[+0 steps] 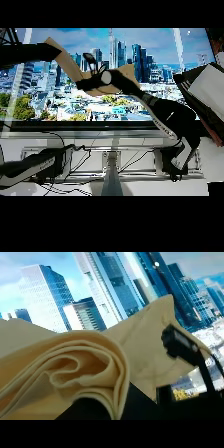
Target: Fold the clothes and pants, and hang the long-sleeved shirts on hangers.
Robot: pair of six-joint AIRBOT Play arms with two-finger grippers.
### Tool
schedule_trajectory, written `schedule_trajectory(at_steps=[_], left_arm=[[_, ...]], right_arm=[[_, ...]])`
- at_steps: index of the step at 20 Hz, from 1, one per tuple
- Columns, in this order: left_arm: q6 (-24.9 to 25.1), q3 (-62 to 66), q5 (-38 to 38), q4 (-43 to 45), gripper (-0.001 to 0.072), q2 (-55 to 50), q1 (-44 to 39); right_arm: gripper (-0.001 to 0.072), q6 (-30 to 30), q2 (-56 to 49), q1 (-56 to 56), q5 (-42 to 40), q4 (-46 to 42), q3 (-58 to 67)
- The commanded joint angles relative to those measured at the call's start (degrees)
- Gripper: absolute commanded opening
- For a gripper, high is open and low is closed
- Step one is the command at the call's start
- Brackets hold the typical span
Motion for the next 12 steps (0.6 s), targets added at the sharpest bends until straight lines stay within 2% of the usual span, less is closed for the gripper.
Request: schedule_trajectory(at_steps=[1,4,8,9,10,11,12], left_arm=[[0.0,0.0,0.2,-2.5,0.0015,-4.0,-6.6],[0.2,0.0,3.8,-10.2,0.0015,-10.9,-16.8],[0.3,0.0,18.6,-16.5,0.0022,-20.1,-31.7],[0.3,0.0,22.2,-16.6,0.0196,-21.4,-34.3],[0.3,0.0,24.7,-16.6,0.0645,-22.3,-36.5],[1.2,0.0,25.8,-16.6,0.0703,-22.6,-37.7],[4.6,0.0,25.7,-16.6,0.0706,-22.4,-38.2]], right_arm=[[0.0011,-3.5,2.2,-10.8,14.8,-5.8,0.4],[0.0011,-7.1,5.8,-23.3,25.5,-7.1,0.4],[0.0011,-7.1,8.8,-39.2,29.0,-10.8,0.3],[0.0012,-7.1,8.8,-42.6,29.7,-11.1,0.3],[0.0012,-7.1,8.8,-45.6,30.0,-11.3,0.2],[0.004,-7.1,8.8,-48.5,30.0,-11.4,-0.3],[0.0248,-7.1,8.7,-50.8,30.0,-11.6,-1.0]])
